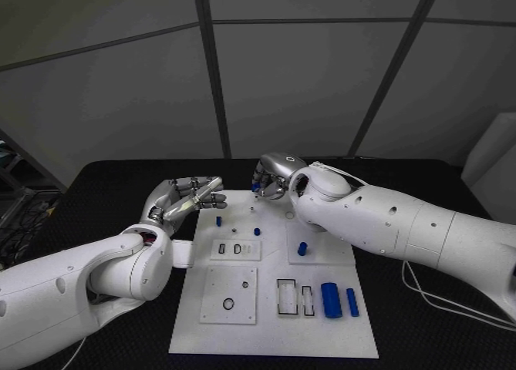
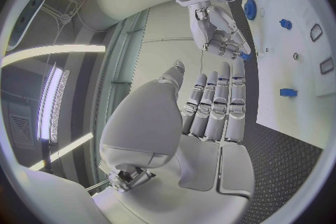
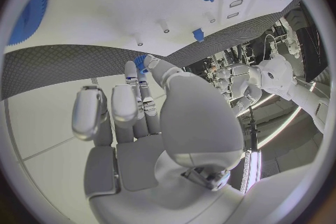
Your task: Assemble the parts on the task board
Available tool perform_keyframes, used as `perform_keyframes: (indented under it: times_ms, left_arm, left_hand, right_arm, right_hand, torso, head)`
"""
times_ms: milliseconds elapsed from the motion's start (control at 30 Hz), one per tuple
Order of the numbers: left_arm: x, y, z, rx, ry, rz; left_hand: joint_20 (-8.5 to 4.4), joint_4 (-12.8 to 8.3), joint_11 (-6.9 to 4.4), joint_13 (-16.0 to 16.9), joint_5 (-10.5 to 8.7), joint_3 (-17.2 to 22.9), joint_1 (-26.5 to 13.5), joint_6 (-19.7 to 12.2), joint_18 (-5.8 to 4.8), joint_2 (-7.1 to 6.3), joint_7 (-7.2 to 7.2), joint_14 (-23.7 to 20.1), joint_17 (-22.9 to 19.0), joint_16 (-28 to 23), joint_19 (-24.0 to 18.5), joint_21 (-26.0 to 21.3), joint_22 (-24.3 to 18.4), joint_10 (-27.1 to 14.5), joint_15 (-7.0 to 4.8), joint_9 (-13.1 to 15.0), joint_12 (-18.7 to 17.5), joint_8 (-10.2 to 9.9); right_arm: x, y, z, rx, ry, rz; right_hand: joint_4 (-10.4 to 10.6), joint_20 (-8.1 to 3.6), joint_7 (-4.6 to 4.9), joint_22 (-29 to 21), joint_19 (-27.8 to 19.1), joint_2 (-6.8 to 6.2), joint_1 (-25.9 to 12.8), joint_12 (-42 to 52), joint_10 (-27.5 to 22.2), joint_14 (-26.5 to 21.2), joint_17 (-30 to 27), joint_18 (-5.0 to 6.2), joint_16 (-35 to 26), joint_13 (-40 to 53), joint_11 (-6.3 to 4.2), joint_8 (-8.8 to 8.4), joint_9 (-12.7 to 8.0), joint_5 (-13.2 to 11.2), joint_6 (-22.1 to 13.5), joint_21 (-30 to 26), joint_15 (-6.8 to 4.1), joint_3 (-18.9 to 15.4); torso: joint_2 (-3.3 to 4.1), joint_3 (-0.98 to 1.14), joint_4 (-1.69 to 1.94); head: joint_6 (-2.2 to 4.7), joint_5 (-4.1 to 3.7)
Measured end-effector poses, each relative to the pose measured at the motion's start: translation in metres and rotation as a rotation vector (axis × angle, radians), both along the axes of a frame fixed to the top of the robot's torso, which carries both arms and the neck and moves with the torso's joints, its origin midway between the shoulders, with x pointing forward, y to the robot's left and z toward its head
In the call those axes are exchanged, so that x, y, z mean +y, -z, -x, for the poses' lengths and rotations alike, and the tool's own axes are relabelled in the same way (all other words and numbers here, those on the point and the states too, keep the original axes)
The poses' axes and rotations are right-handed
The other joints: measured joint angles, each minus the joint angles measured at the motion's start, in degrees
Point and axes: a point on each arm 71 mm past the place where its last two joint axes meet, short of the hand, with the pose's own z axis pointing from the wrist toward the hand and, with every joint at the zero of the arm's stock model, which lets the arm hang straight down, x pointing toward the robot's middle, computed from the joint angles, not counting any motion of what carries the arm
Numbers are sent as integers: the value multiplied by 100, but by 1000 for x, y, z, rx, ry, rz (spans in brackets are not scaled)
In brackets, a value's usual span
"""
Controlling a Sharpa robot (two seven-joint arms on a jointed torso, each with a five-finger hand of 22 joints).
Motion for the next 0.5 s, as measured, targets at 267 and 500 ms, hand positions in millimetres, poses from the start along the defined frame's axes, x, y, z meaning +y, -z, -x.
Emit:
perform_keyframes:
  times_ms: [267, 500]
  left_arm:
    - [-1, -1, 0, -1, 1, 1]
    - [-1, -1, -1, -1, 1, 1]
  left_hand:
    - [0, 0, 0, 0, 0, 0, 0, 0, 0, 0, 0, 0, 5, 0, 0, 0, -1, 0, 0, 0, 0, 0]
    - [0, 0, 0, 0, 0, 0, 0, 0, 0, 0, 0, 0, 5, 0, 0, 0, -1, 0, 0, 0, 0, 0]
  right_arm:
    - [3, 4, -1, 29, -6, 26]
    - [3, 8, -3, 47, -3, 45]
  right_hand:
    - [0, 0, 0, 7, 0, -23, -23, 0, 0, 0, 0, 0, 0, 0, 0, -5, 0, -10, -2, 0, 0, 0]
    - [0, 0, 18, 3, 0, -23, -23, -20, -22, 0, -1, 0, 0, -1, 22, -20, -1, -10, -23, 0, 0, 0]
  torso:
    - [7, 3, -2]
    - [11, 3, -5]
  head:
    - [-32, 19]
    - [-45, 26]
